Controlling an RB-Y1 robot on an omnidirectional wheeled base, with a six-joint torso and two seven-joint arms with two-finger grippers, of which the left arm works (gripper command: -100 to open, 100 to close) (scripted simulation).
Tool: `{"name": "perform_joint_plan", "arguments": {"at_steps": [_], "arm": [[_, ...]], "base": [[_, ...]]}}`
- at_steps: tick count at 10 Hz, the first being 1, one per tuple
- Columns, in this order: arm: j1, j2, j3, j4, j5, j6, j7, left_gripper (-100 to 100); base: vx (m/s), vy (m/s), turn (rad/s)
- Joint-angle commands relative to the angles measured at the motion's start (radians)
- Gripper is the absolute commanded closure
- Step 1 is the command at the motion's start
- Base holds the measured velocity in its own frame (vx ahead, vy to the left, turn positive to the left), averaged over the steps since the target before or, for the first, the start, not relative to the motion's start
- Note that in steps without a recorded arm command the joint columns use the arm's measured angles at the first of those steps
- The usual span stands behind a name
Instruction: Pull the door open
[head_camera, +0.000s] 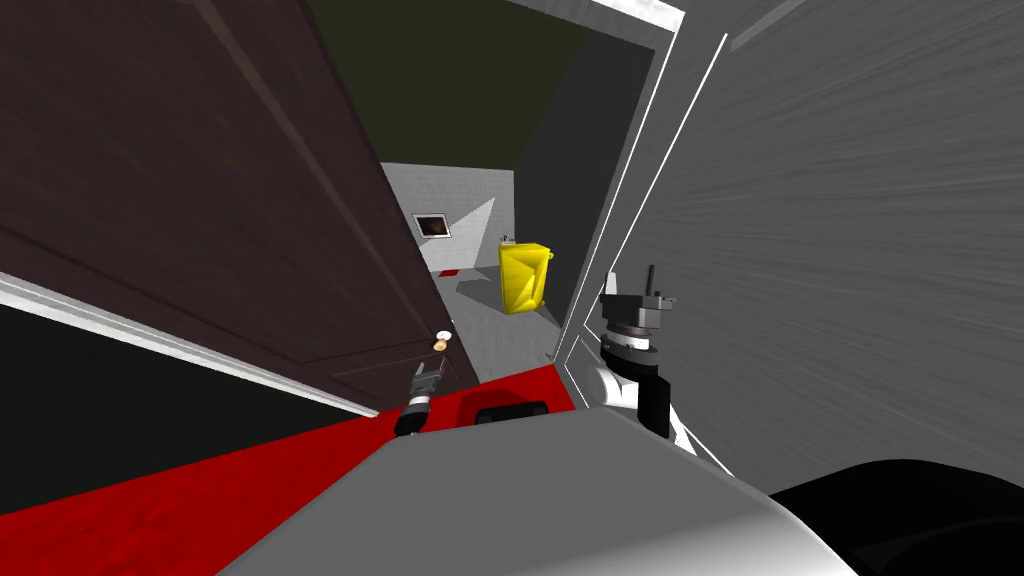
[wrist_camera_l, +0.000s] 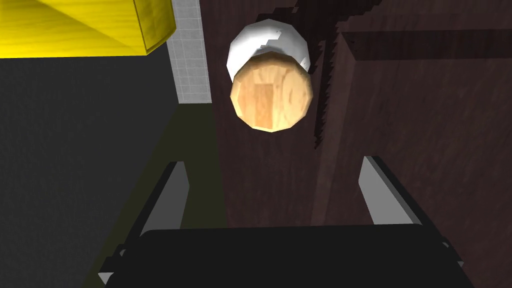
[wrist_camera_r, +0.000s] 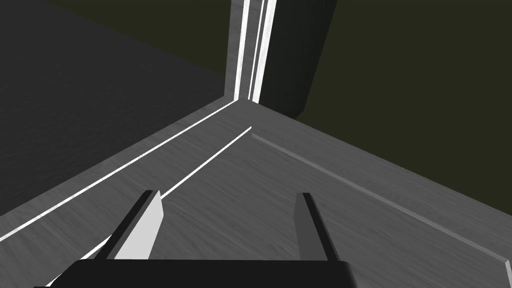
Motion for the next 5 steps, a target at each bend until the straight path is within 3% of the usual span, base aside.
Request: {"name": "perform_joint_plan", "arguments": {"at_steps": [1,4,5], "arm": [[-0.001,0.012,0.016,0.021,0.010,-0.014,0.004,-100],[0.010,0.038,0.045,0.050,0.031,-0.041,0.016,-100],[0.008,0.032,0.040,0.045,0.027,-0.035,0.013,-100]], "base": [[0.205,-0.008,-0.120],[0.220,-0.003,-0.138],[0.092,0.000,-0.019]]}}
